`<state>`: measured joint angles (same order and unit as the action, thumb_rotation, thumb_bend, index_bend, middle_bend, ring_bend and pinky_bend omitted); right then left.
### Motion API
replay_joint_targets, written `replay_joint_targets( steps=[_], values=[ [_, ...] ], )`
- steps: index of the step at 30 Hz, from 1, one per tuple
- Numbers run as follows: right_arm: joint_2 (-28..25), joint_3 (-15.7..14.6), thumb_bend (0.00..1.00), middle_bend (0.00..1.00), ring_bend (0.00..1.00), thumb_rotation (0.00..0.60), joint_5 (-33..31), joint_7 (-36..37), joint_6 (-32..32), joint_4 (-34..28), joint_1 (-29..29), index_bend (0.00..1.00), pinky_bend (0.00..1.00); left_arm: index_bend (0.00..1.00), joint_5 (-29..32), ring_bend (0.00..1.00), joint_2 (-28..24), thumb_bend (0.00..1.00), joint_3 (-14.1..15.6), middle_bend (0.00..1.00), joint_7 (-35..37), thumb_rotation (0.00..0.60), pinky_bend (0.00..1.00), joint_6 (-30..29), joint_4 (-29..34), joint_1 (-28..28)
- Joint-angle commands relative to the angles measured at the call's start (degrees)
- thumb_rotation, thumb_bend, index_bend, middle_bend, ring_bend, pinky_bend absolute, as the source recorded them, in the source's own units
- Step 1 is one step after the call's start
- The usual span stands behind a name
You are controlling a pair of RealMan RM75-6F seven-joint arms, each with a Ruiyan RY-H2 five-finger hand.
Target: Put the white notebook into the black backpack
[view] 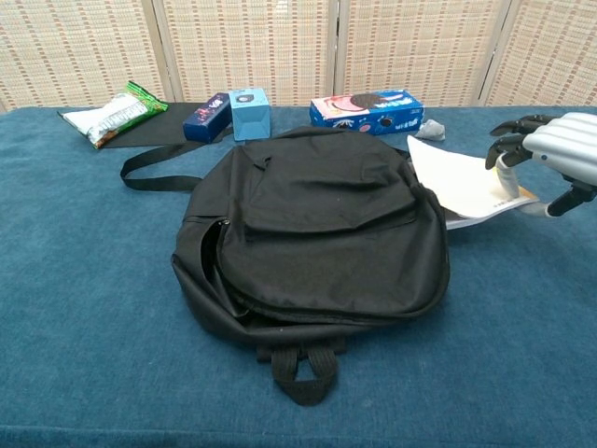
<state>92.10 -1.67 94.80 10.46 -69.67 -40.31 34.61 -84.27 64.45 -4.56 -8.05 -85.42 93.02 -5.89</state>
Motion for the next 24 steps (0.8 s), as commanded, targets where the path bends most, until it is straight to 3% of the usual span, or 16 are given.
replay_joint_targets(
  steps=[1, 16, 24],
  values=[
    [-2.4, 0.8, 0.61, 0.30, 0.09, 0.600, 0.1, -2.1, -2.8, -2.2, -0.5, 0.60, 0.09, 0.12, -0.7, 0.06, -0.8, 0.25, -0.4, 0.07, 0.4, 0.600, 0.03, 0.8, 0.5, -1.0],
    [-16.8, 8.1, 0.64, 0.32, 0.11, 0.600, -3.6, -12.5, -13.5, -17.8, -3.4, 0.60, 0.09, 0.13, -7.6, 0.06, -4.5, 0.25, -0.3, 0.07, 8.5, 0.600, 0.03, 12.9, 2.4, -11.6],
    [-22.0, 10.4, 0.64, 0.32, 0.12, 0.600, -4.5, -15.9, -15.9, -23.9, -4.6, 0.60, 0.09, 0.13, -12.8, 0.06, -2.6, 0.25, 0.6, 0.07, 8.6, 0.600, 0.03, 19.7, 2.8, -18.5]
  ],
)
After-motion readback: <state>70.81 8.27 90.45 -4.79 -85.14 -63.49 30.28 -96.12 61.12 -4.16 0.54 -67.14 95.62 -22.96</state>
